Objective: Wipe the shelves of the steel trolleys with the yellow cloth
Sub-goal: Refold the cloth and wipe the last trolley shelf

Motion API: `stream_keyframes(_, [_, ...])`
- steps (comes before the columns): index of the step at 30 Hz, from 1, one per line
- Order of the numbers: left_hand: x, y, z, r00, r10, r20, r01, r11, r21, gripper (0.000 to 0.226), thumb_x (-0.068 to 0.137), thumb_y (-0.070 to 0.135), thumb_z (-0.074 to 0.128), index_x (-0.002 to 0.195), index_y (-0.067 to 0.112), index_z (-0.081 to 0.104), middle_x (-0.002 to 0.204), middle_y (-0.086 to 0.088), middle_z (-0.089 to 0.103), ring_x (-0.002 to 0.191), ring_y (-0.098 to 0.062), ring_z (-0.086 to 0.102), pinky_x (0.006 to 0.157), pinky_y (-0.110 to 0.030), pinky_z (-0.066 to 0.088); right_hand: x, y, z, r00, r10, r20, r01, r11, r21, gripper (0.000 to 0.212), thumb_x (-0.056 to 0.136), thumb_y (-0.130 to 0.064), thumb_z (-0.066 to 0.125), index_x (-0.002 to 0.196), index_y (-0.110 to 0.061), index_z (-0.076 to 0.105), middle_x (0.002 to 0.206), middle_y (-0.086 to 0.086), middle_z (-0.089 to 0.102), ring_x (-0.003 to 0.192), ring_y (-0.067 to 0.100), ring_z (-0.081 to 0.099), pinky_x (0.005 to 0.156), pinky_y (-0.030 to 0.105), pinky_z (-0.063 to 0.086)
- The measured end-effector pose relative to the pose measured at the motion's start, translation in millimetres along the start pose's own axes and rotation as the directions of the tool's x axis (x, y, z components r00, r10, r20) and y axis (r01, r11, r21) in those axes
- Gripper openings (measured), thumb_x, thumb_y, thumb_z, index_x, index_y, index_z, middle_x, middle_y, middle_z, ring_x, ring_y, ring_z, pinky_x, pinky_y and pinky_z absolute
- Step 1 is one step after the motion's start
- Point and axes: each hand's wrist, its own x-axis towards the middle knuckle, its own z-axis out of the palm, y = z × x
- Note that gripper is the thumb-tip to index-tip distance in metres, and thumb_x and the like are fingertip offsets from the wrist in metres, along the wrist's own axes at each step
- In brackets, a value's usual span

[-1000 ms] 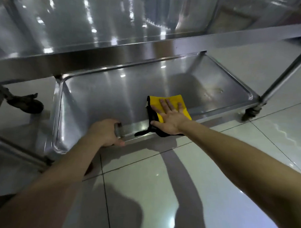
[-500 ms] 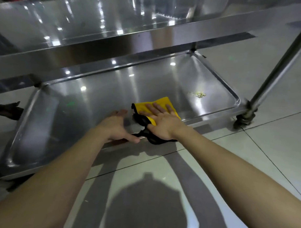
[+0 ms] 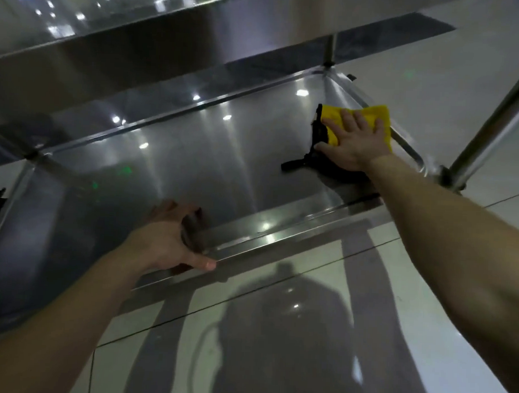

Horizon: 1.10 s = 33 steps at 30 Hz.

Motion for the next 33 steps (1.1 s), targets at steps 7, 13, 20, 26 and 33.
stream_keyframes(7, [2.3, -4.5, 4.2, 0.999, 0.014, -0.035, -0.015, 1.0, -0.026, 0.133, 0.05, 0.072, 0.097, 0.164, 0.039, 0.035, 0.133, 0.009, 0.035, 0.142, -0.024, 0.036, 0.116, -0.031, 0.036, 43.3, -150.9, 5.7, 0.984, -0.178, 0.023, 0.178, 0.984, -0.025, 0.091, 0.091, -0.09, 0.024, 0.169, -0.046, 0.009, 0.18, 0.005, -0.005, 0.165, 0.033, -0.008, 0.124, 0.073, -0.008])
stream_keyframes(13, [-2.9, 2.1, -2.1, 1.0, -0.019, 0.004, 0.02, 0.999, -0.049, 0.136, 0.051, 0.072, 0.097, 0.166, 0.038, 0.033, 0.166, -0.002, 0.031, 0.157, -0.028, 0.024, 0.128, -0.041, 0.03, -29.8, -221.1, 32.3, 0.898, -0.436, 0.054, 0.436, 0.9, 0.009, 0.082, 0.095, -0.081, 0.027, 0.168, -0.049, 0.007, 0.18, 0.002, -0.008, 0.165, 0.027, -0.012, 0.125, 0.069, -0.011])
stream_keyframes(20, [-5.7, 7.5, -4.1, 1.0, -0.015, 0.013, 0.015, 1.0, -0.009, 0.134, 0.047, 0.073, 0.098, 0.162, 0.034, 0.04, 0.142, -0.001, 0.041, 0.144, -0.031, 0.036, 0.122, -0.041, 0.038, -129.3, -148.4, 34.6, 0.867, -0.492, 0.076, 0.49, 0.87, 0.054, 0.08, 0.088, -0.071, 0.018, 0.165, -0.056, 0.007, 0.179, -0.012, -0.008, 0.164, 0.012, -0.013, 0.13, 0.056, -0.012])
stream_keyframes(26, [-6.4, 2.1, 2.2, 1.0, 0.008, 0.003, -0.008, 0.998, -0.057, 0.137, 0.048, 0.068, 0.101, 0.164, 0.036, 0.036, 0.142, 0.001, 0.041, 0.14, -0.031, 0.043, 0.117, -0.042, 0.044, -116.4, -25.9, 12.3, 0.944, -0.323, 0.06, 0.325, 0.946, -0.012, 0.07, 0.1, -0.071, 0.029, 0.165, -0.057, 0.006, 0.178, -0.016, -0.007, 0.165, 0.011, -0.009, 0.132, 0.051, -0.007])
stream_keyframes(33, [-3.5, -2.4, 4.4, 0.999, 0.034, 0.005, -0.034, 0.999, -0.008, 0.139, 0.05, 0.074, 0.095, 0.166, 0.038, 0.03, 0.151, -0.004, 0.038, 0.146, -0.03, 0.038, 0.117, -0.039, 0.041, -29.7, 37.1, -5.6, 0.995, -0.098, 0.03, 0.098, 0.995, -0.011, 0.083, 0.092, -0.089, 0.025, 0.166, -0.056, 0.004, 0.179, -0.013, -0.008, 0.165, 0.014, -0.009, 0.131, 0.055, -0.008])
